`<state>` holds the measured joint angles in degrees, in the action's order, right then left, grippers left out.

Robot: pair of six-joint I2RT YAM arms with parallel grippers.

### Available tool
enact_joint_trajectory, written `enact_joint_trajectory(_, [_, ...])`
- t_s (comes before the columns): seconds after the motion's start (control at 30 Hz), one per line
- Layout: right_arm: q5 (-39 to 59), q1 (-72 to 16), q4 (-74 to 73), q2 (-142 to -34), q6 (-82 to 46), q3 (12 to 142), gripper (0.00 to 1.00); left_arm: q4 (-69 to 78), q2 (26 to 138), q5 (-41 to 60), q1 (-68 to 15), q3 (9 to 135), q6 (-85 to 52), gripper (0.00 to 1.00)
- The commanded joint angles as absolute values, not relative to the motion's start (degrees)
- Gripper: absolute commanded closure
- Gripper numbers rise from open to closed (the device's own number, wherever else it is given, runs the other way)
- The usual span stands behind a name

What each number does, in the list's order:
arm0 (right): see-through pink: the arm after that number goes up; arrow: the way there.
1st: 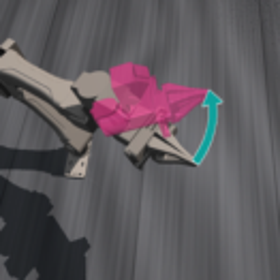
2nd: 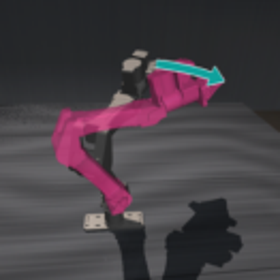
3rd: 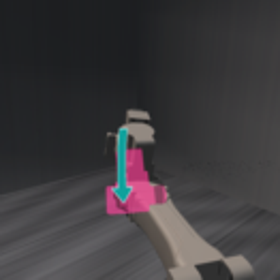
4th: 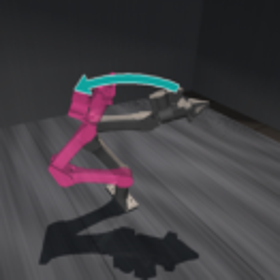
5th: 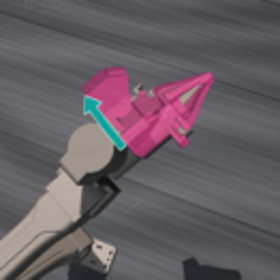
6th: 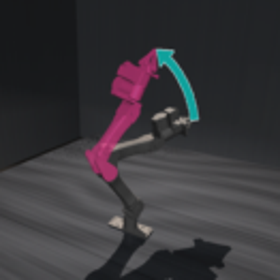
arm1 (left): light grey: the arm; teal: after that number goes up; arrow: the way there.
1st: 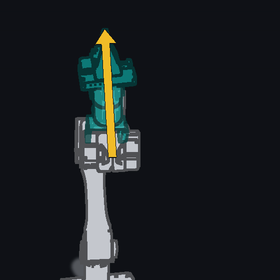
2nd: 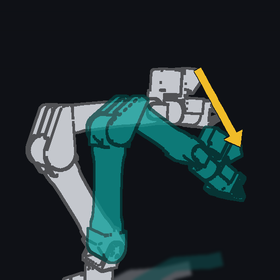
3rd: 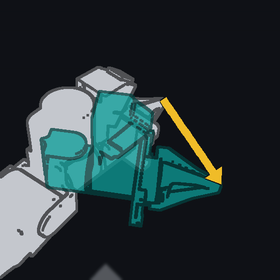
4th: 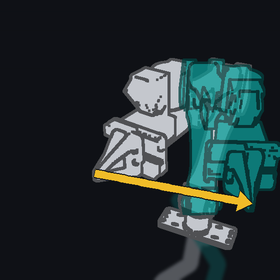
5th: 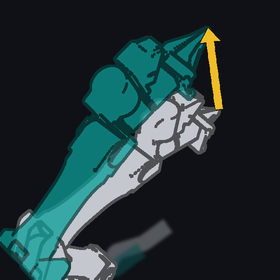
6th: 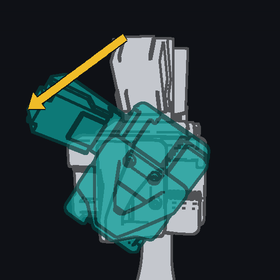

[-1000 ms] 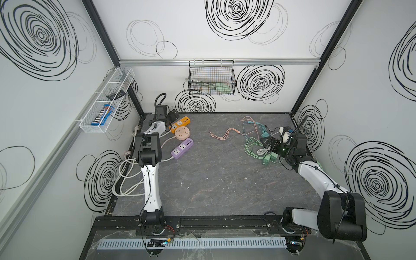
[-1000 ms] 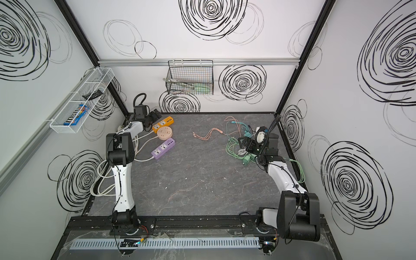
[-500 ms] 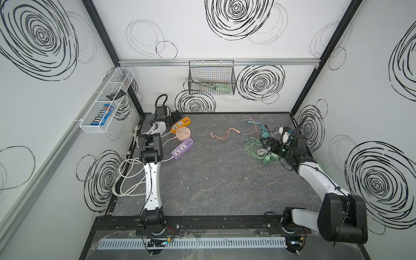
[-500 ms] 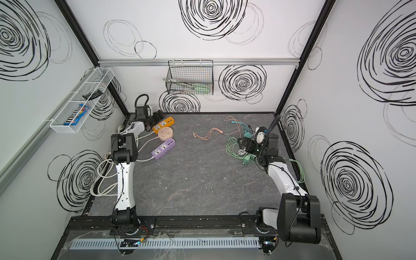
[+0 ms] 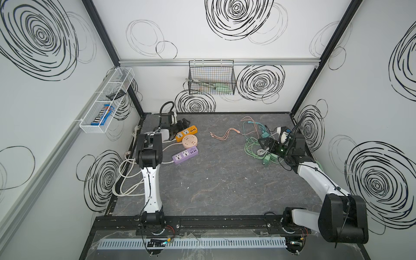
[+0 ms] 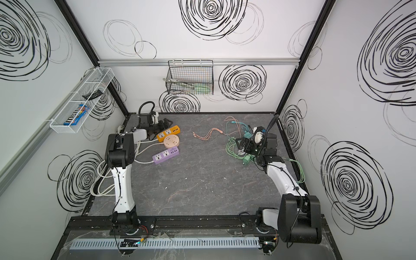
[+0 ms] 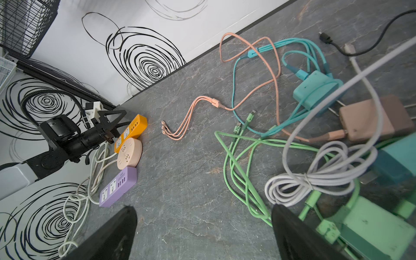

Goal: Insert the plug

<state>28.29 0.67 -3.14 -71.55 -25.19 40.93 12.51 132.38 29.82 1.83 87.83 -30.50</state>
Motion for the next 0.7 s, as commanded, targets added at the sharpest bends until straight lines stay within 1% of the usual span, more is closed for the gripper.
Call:
enact_joint_trajectory(0.0, [28.59, -0.37, -2.15, -73.02, -23.53, 44.25, 0.03, 15.35, 129.85, 30.55, -1.18, 82.24, -32.63, 0.04])
enact_joint_trajectory(0.33, [26.58, -4.19, -1.93, -76.56, -23.03, 46.73, 0.03, 18.25, 121.63, 27.51, -7.72, 69.32, -31.95, 0.04])
enact_joint_trajectory(0.5, [25.72, -6.68, -1.87, -78.7, -23.2, 48.27, 0.03, 16.61, 116.76, 25.88, -10.03, 67.42, -30.36, 0.04])
enact_joint_trajectory(0.67, [23.54, -8.56, -1.35, -79.35, -23.12, 49.28, 0.03, 13.49, 109.48, 20.66, -10.46, 65.69, -29.38, 0.04])
